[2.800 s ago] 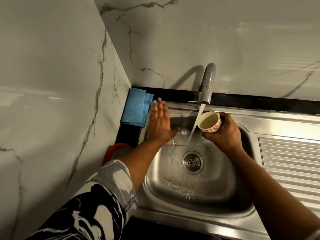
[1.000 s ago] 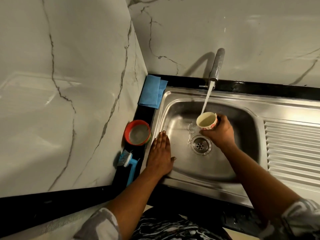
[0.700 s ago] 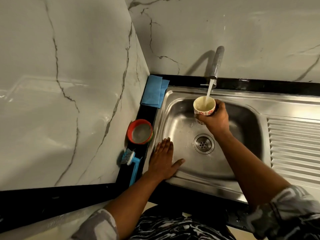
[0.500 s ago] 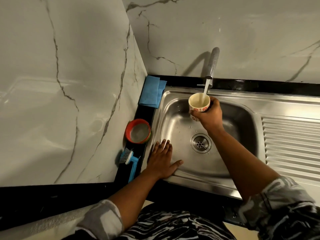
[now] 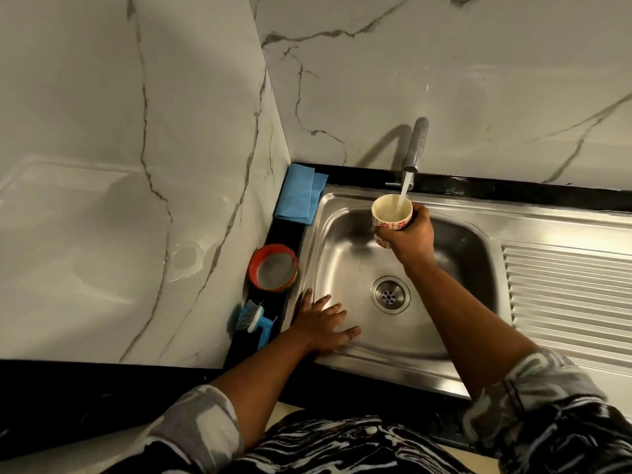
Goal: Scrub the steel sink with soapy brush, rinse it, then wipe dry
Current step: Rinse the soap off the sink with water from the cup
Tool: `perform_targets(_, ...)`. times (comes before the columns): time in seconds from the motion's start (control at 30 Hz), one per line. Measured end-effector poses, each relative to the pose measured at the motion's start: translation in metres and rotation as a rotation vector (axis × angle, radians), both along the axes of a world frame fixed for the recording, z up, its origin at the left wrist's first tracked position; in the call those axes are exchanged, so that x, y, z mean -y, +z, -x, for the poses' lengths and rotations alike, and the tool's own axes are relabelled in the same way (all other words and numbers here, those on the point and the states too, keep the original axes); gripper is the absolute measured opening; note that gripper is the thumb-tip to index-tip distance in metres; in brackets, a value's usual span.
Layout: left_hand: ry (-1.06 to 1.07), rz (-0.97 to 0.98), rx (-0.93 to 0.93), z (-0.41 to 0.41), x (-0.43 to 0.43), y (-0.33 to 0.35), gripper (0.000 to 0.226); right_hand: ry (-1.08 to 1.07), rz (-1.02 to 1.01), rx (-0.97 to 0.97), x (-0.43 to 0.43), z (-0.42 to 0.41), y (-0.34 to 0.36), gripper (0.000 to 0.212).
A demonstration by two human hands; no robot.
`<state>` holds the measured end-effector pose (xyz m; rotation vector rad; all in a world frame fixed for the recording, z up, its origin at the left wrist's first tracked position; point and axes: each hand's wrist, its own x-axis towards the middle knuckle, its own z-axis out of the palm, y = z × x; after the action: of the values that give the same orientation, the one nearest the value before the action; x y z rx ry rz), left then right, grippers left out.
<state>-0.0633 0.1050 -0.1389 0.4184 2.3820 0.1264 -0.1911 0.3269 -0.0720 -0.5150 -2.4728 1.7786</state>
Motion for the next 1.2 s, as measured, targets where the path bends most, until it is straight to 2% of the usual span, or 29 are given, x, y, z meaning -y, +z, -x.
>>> perform_targets(0.37, 0.001, 0.022, 0.003, -0.001, -0.003, 0.002, 0.092, -0.023, 0.023, 0.016, -0.003, -0.006, 0.001, 0.096)
perform_targets(0.8, 0.004, 0.045, -0.006, -0.003, -0.006, 0.006, 0.087, -0.015, -0.043, 0.032, -0.007, -0.006, 0.002, 0.096)
perform_targets(0.9, 0.001, 0.038, -0.005, -0.002, -0.006, 0.002, 0.101, -0.018, -0.042, 0.030, -0.007, -0.005, 0.003, 0.096)
perform_targets(1.07, -0.011, 0.015, -0.027, 0.000, -0.004, -0.012, 0.140, -0.023, -0.049, 0.019, -0.009, -0.002, 0.004, 0.096)
perform_targets(1.2, 0.005, 0.003, -0.029, 0.000, -0.005, -0.011, 0.148, -0.012, -0.035, 0.013, -0.010, 0.001, 0.006, 0.097)
